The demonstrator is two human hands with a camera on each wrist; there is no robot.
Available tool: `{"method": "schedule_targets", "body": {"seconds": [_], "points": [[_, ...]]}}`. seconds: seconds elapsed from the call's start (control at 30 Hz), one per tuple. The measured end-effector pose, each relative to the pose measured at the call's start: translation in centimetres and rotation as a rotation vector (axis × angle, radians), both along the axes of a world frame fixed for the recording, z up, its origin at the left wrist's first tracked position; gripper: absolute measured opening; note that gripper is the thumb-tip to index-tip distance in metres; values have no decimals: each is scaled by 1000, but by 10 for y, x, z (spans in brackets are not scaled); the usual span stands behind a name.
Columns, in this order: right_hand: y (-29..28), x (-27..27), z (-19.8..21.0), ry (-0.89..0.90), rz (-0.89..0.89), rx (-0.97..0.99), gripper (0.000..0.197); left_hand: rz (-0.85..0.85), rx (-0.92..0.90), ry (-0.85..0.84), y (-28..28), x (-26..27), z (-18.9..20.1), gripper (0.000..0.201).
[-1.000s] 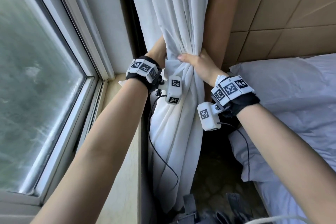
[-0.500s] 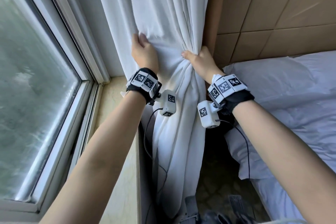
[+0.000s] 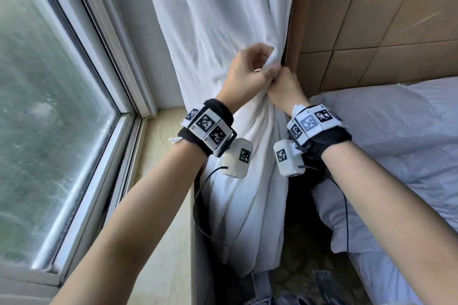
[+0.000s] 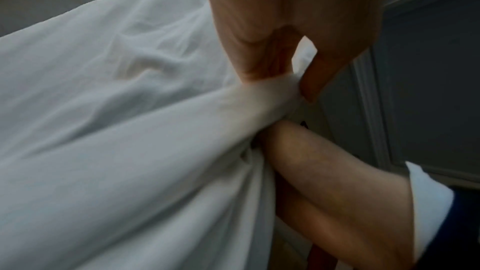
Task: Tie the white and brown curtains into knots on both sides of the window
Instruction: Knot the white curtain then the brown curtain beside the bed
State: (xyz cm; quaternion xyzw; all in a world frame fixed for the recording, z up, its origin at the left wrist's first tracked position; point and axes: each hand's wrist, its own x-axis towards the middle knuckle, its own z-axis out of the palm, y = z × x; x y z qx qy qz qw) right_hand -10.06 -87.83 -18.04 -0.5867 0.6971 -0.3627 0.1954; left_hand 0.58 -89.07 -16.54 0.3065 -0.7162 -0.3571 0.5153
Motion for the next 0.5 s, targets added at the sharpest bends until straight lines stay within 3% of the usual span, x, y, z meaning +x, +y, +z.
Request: {"method": "schedule_targets", "body": {"seconds": [0.13, 0.2, 0.27, 0.4, 0.5], "points": [[-6, -6, 2, -62, 78, 77, 54, -54, 102, -103, 1, 9, -10, 17], [-4, -6, 2, -156, 93, 69, 56, -54, 193, -166, 0, 15, -23, 35], [-2, -5, 4, -243, 104, 52, 44, -78, 278, -178, -1, 21, -37, 48], [-1, -7, 6, -423, 161, 80, 16, -156, 350, -144, 5, 26, -50, 47], [-3, -9, 6, -509, 280, 92, 22, -125, 400, -174, 3, 27, -61, 72]]}}
